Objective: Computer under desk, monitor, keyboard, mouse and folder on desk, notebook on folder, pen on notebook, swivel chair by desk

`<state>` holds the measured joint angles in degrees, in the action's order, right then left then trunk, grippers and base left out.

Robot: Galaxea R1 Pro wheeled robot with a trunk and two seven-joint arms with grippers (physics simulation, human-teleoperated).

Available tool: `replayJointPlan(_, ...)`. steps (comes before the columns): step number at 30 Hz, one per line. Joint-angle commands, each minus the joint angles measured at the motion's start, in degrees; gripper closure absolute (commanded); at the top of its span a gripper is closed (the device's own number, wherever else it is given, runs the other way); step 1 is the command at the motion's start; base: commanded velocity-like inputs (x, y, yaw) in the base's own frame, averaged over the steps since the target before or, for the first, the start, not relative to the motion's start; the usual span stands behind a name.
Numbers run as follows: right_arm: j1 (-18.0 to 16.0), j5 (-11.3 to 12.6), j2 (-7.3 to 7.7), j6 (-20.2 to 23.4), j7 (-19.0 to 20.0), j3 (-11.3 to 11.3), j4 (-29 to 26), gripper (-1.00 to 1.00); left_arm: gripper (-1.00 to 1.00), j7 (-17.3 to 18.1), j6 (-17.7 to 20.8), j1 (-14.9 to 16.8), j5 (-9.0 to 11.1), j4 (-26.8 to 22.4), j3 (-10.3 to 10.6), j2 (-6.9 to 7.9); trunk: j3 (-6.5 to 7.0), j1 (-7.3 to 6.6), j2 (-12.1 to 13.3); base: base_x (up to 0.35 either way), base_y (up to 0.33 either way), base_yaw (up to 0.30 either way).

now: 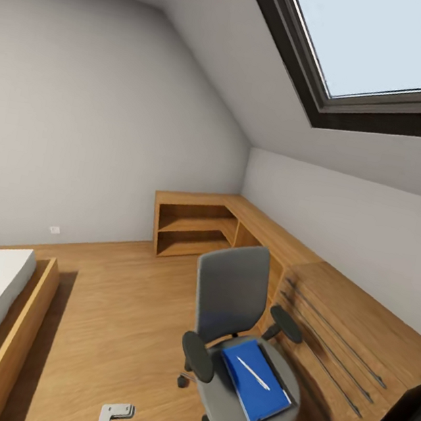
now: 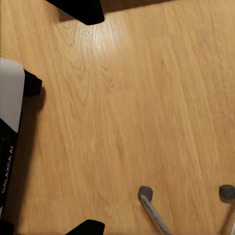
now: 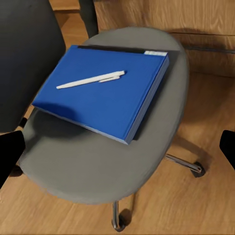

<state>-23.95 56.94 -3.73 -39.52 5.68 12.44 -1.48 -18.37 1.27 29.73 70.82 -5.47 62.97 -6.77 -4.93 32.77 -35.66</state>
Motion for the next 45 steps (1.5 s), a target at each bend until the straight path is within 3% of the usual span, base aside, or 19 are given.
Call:
replayJointPlan(1,-0.04,0.63,-0.01,-0.17,0.54,0.11,0.07,-1.00,-1.00,-0.35,0.14,0.06,0.32,-0.07,0.48,0.00,-0.10,0.03,-0.09,0.123,-0.308,0.267)
replayJointPlan(32,-0.04,0.63,0.03,-0.12,0.50,0.10,0.07,-1.00,-1.00,-0.35,0.14,0.06,0.31,-0.07,0.48,0.08,-0.27,0.03,-0.09,0.008,-0.054,0.273)
replayJointPlan(45,-0.04,0.63,0.07,-0.03,0.48,0.07,0.00,-1.00,-1.00,-0.35,0.14,0.06,0.30,-0.07,0.48,0.07,-1.09,0.03,-0.09,-0.180,-0.198,0.193)
